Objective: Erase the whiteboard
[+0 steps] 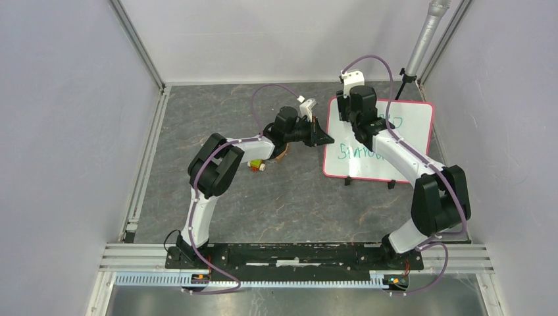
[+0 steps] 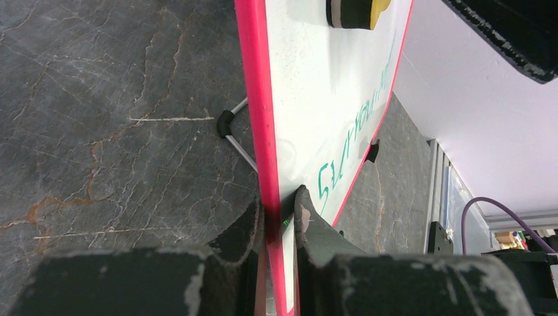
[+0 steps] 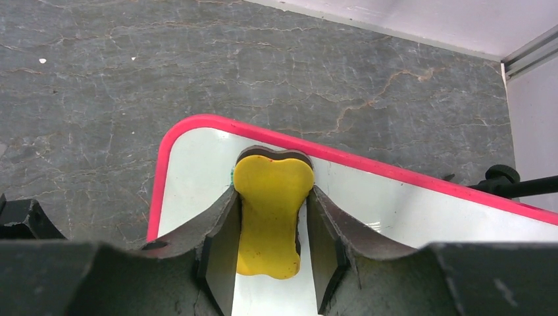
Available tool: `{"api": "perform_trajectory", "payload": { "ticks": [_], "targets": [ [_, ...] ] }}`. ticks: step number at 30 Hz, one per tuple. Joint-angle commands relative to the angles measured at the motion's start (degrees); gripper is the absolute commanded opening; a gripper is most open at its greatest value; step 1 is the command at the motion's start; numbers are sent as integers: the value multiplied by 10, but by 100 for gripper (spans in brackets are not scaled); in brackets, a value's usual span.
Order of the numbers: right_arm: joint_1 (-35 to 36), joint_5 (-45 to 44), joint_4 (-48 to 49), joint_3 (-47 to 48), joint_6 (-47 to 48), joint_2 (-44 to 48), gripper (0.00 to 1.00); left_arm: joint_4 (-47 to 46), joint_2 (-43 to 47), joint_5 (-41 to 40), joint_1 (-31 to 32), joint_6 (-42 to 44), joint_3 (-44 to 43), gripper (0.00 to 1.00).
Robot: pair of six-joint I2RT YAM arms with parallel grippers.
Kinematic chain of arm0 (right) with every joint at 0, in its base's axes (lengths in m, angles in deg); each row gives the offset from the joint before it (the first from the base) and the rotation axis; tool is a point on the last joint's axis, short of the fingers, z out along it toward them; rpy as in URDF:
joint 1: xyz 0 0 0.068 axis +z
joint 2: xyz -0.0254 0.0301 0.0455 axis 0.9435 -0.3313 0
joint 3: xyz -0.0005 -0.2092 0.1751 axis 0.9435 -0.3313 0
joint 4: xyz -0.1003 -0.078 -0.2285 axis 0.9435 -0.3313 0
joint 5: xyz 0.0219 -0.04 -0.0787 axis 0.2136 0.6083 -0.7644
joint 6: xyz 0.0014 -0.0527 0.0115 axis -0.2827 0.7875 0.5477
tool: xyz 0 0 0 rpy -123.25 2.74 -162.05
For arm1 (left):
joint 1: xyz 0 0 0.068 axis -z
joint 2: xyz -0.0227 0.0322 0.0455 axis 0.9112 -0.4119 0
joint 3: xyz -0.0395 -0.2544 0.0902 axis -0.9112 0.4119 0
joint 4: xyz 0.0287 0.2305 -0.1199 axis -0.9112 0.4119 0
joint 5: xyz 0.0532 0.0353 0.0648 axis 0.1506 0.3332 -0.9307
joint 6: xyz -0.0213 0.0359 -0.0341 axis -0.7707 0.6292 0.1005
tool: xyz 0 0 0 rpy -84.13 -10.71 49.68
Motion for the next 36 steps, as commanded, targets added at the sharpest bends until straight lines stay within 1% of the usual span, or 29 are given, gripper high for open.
{"api": "perform_trajectory", "payload": {
  "ticks": [1, 8, 12, 14, 18, 21, 25, 29, 33, 34, 36],
  "targets": [
    [2, 13, 19, 29, -6, -14, 42, 62, -28, -120, -9, 84, 16, 2],
    [33, 17, 23, 64, -13, -47, 36, 65, -25, -135, -5, 87, 18, 2],
    [42, 6, 28, 77, -12, -56, 36, 65, -24, -138, -4, 88, 20, 2],
    [40, -15, 29, 77, -6, -54, 36, 65, -24, -140, -4, 88, 20, 2],
    [19, -44, 10, 73, -1, -49, 34, 65, -23, -143, -3, 88, 21, 2],
    [-7, -62, 11, 38, -3, -28, 34, 65, -22, -146, -3, 89, 21, 2],
    [-49, -66, 14, -3, -10, 2, 34, 65, -21, -148, -1, 90, 22, 2],
    [-64, -71, 6, -13, -8, 16, 34, 65, -22, -149, -1, 90, 22, 2],
    [-56, -19, 4, -10, -24, 18, 33, 65, -21, -150, -1, 91, 22, 2],
    [-47, -7, 4, -9, -30, 16, 34, 65, -21, -150, -1, 91, 22, 2],
    [-19, -10, 4, -1, -30, 7, 33, 66, -21, -151, 0, 91, 23, 2]
  ]
}}
